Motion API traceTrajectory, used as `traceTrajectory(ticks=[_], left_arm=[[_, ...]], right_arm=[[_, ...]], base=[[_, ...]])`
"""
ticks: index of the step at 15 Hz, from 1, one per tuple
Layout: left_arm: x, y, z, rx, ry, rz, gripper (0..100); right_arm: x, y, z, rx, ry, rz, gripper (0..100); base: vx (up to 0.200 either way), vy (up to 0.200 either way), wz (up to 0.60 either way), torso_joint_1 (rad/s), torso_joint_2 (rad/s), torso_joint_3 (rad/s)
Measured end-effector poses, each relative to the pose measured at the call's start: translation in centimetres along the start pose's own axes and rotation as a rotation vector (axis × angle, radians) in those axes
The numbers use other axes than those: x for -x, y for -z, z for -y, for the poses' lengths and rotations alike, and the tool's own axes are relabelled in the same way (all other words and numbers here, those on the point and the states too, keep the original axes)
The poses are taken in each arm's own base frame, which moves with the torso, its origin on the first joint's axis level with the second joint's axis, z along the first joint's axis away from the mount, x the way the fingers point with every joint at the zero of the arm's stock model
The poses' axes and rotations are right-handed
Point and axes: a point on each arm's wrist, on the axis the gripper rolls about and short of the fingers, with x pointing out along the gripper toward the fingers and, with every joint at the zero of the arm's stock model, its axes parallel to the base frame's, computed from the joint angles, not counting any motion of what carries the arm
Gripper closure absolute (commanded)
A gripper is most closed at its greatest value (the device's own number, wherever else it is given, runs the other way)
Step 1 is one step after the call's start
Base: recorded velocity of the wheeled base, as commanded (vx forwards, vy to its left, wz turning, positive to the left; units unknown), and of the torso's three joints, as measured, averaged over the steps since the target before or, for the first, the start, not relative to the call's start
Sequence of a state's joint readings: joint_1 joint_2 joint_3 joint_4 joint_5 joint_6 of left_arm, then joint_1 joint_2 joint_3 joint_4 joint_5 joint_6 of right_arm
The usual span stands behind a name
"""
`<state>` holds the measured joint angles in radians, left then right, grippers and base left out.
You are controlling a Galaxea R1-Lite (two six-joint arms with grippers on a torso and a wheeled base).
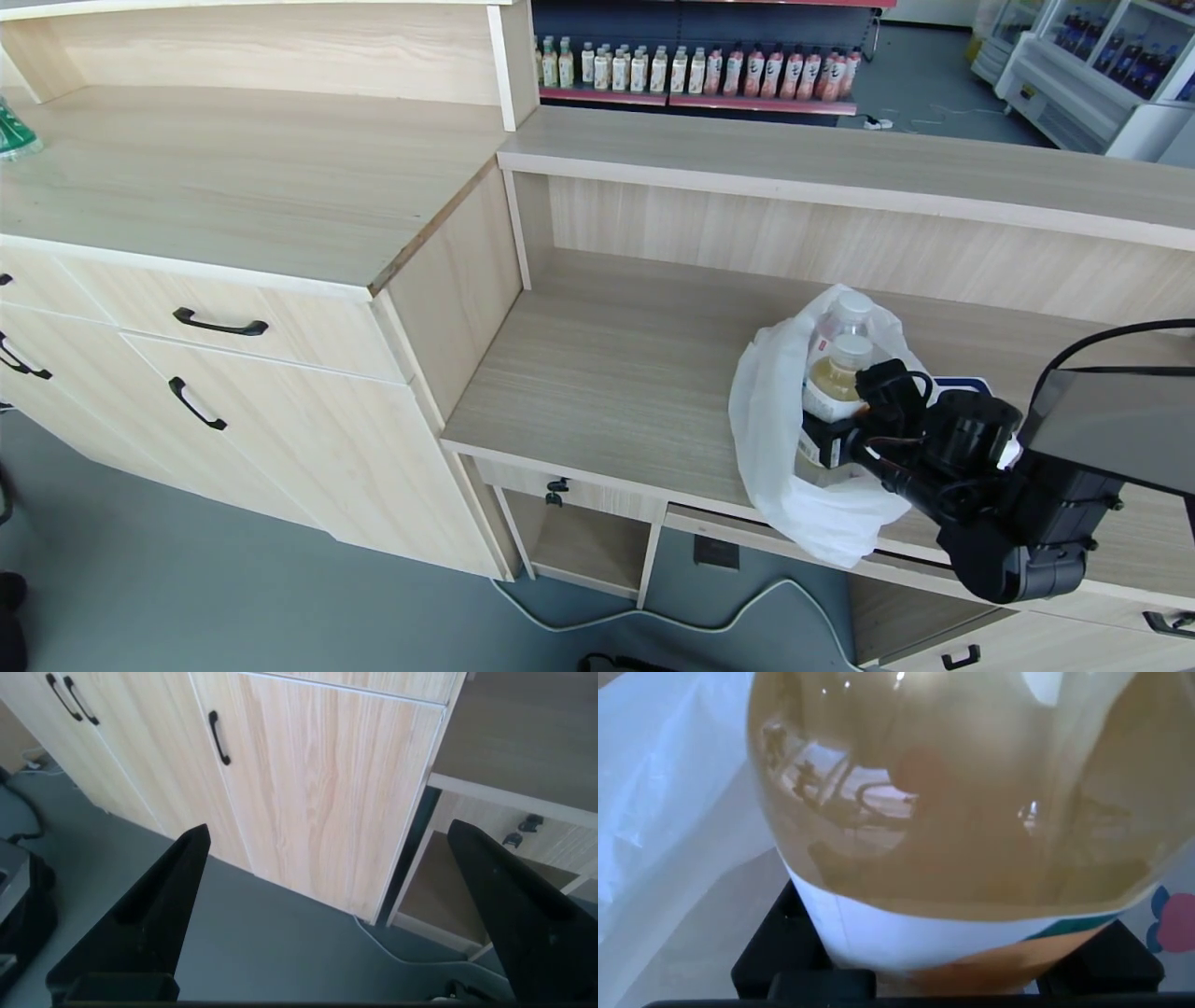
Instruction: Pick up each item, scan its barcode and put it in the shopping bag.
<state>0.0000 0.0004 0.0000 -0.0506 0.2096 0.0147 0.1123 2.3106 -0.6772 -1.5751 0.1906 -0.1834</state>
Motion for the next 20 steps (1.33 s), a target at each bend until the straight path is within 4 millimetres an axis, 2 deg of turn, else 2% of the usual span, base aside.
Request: traceTrajectory(ticks=[2,3,8,12,14,16,20], left_arm=[[0.0,0.0,0.0,0.0,0.0,0.0,0],[0.0,0.0,0.0,0.0,0.0,0.0,0],[0.0,0.0,0.0,0.0,0.0,0.0,0],[0.0,0.0,0.0,0.0,0.0,0.0,0],[0.0,0.0,0.0,0.0,0.0,0.0,0],[0.0,0.0,0.0,0.0,0.0,0.0,0],[0.0,0.0,0.0,0.0,0.0,0.0,0]], right_arm=[[0.0,0.1,0.0,-0.001,0.0,-0.004,100],[0.1,0.1,0.0,-0.001,0.0,-0.006,0],[0.4,-0.3,0.1,0.001,0.004,-0.007,0],[1.5,-3.5,0.4,-0.014,-0.012,0.069,0],[3.6,-6.4,0.6,-0.014,-0.03,0.109,0],[6.8,-8.7,1.2,0.005,-0.014,0.122,0],[13.5,-11.8,2.1,0.036,0.056,0.104,0]], base=[[0.0,0.0,0.0,0.0,0.0,0.0],[0.0,0.0,0.0,0.0,0.0,0.0],[0.0,0.0,0.0,0.0,0.0,0.0],[0.0,0.0,0.0,0.0,0.0,0.0],[0.0,0.0,0.0,0.0,0.0,0.0],[0.0,0.0,0.0,0.0,0.0,0.0],[0.0,0.0,0.0,0.0,0.0,0.0]])
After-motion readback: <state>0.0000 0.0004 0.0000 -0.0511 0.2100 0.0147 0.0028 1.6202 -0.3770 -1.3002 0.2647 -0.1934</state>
